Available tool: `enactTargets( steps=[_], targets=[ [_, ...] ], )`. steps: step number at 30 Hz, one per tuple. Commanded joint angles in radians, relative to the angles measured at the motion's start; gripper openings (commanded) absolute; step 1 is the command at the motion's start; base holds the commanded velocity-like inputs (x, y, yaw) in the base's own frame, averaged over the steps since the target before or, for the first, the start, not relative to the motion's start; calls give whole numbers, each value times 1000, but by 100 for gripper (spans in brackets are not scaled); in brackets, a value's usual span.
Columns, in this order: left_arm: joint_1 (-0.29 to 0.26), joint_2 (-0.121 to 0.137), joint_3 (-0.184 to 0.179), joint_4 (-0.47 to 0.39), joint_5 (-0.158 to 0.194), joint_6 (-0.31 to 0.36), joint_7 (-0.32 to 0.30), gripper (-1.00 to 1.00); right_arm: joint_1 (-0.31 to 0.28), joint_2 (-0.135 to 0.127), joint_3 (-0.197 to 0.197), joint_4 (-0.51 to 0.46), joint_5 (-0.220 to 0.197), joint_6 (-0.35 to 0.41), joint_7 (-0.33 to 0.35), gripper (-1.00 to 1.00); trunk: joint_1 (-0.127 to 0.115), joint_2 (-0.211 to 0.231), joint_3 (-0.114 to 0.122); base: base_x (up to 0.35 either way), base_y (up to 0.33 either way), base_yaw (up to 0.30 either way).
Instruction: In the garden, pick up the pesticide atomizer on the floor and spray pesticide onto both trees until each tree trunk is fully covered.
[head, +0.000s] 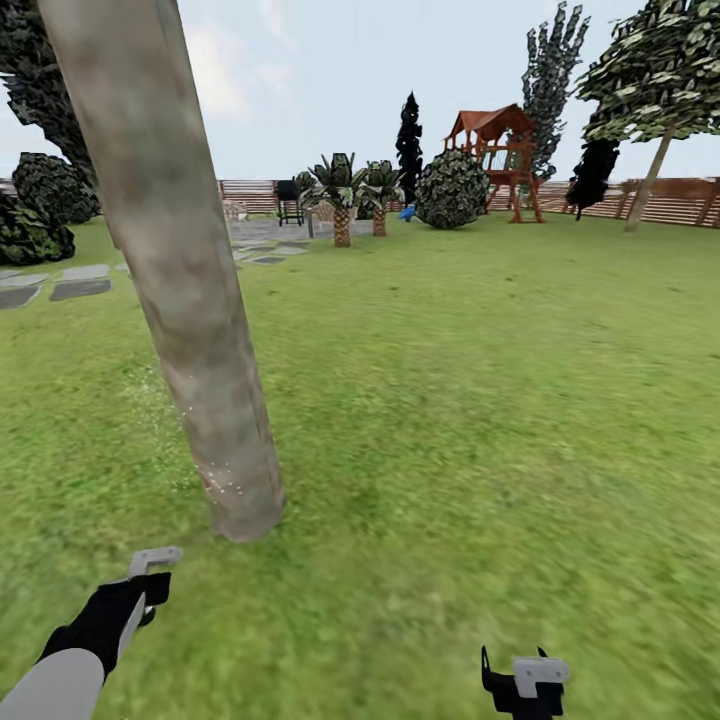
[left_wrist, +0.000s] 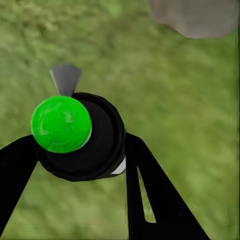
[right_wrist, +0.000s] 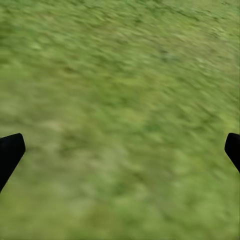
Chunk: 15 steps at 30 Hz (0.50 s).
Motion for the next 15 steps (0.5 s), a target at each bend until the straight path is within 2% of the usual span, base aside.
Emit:
enactTargets(
  steps=[1,3,7,10,11,13,15],
  targets=[
    [0,-1,-3,1,15,-12,1,-100,0,0,0,0,0,0,0,100,0,0,0,0,0,56],
    [0,-7,-8,2,28,-24,0,-100,0,-1,0,0,0,0,0,100,0,0,0,0,0,16],
    [0,-18,-12,0,31,-27,-9,-100,0,-2,-1,0,0,0,0,100,0,0,0,62,-35,2],
    [0,-48,-20,-15,27,-22,-3,-100,0,-2,-1,0,0,0,0,100,0,0,0,218,-163,0],
    [-1,-52,-27,-17,26,-20,-2,-100,0,-2,-1,0,0,0,0,100,0,0,0,202,-201,0],
    [-3,-58,-79,-20,26,-11,-1,-100,0,-2,0,0,0,0,0,100,0,0,0,120,-240,0],
    [-6,-58,-94,-20,26,-10,-1,-100,0,-2,0,-1,0,0,0,100,0,0,0,35,-263,0]
  ],
)
